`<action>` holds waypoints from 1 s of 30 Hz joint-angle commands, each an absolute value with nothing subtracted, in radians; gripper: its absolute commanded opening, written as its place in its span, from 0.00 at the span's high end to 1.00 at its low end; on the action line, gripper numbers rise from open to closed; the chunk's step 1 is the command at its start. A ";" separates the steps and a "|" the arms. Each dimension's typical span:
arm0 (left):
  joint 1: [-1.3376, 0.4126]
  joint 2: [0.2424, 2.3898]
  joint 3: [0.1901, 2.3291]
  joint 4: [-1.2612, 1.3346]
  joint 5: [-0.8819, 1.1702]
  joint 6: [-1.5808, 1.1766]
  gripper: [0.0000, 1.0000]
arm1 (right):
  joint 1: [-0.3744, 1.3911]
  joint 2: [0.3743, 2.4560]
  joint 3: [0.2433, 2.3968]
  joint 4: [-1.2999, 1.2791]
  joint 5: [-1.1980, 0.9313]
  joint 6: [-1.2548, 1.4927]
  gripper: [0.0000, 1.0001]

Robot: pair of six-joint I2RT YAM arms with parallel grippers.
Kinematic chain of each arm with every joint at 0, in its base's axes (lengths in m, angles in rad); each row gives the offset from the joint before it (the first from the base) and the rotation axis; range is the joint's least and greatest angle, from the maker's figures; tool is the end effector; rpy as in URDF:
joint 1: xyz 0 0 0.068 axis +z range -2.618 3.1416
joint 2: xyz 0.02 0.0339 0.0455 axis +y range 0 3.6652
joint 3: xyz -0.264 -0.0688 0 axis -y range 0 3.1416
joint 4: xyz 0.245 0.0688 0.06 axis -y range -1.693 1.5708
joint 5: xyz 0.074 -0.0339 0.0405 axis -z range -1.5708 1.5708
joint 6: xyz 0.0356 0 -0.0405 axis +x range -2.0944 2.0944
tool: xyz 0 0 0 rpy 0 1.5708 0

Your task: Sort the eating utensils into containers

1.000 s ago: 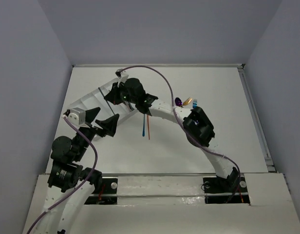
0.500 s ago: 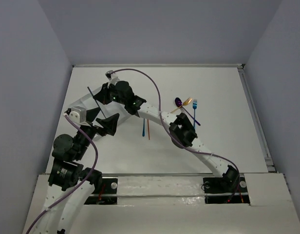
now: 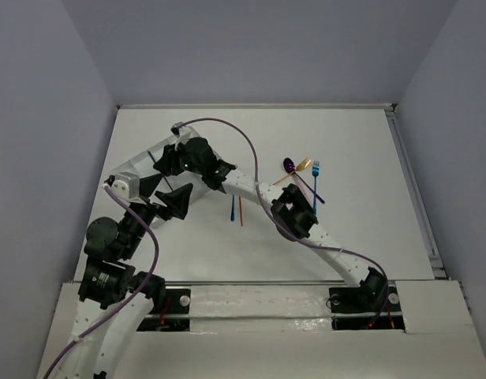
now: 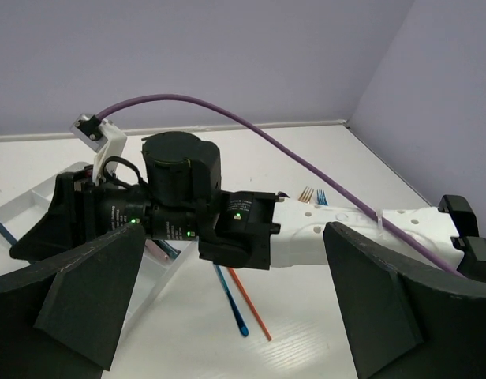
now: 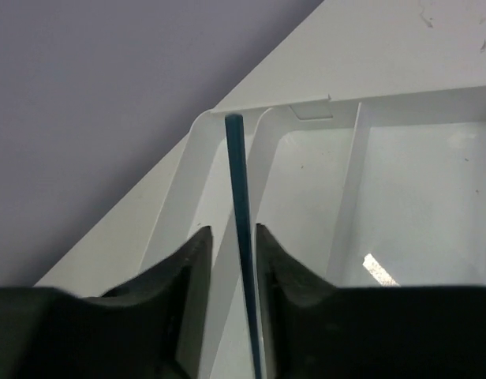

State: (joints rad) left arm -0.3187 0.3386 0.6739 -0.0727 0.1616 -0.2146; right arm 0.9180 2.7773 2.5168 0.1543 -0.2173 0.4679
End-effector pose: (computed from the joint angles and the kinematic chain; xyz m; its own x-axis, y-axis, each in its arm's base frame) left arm 0.0818 -0.0330 0.3668 0.1436 -0.2687 -0.9525 0.4988 0.8509 -0.1648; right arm 0.3748 0.5028 0.1909 -0.4660 0.1155 -0.8772 -0.7795 0.4154 0.4689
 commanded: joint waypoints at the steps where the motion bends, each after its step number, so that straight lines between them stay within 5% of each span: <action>1: -0.314 0.336 0.709 -0.025 0.178 -0.216 0.01 | 0.928 2.717 2.468 0.137 -0.212 0.410 0.47; 3: -0.314 0.334 0.709 -0.025 0.178 -0.216 0.01 | 0.928 2.691 2.450 0.118 -0.210 0.393 0.39; 10: -0.314 0.328 0.707 -0.025 0.176 -0.215 0.01 | 0.928 2.423 2.228 0.123 -0.131 0.315 0.40; 17: -0.314 0.314 0.706 -0.023 0.183 -0.215 0.01 | 0.928 1.978 1.586 0.229 0.207 0.301 0.57; 19: -0.314 0.310 0.706 -0.026 0.184 -0.216 0.01 | 0.928 1.919 1.516 0.122 0.283 0.304 0.70; 23: -0.314 0.307 0.706 -0.025 0.183 -0.215 0.01 | 0.928 1.862 1.404 -0.092 0.422 0.351 0.79; 30: -0.314 0.319 0.698 -0.021 0.131 -0.242 0.01 | 0.928 1.819 1.279 -0.192 0.442 0.436 0.56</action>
State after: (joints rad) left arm -0.3187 0.3149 0.6739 -0.0723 0.1661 -0.2161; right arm 0.9180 1.8271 1.3102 -0.0944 0.3748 0.3840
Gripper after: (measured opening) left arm 0.992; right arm 0.401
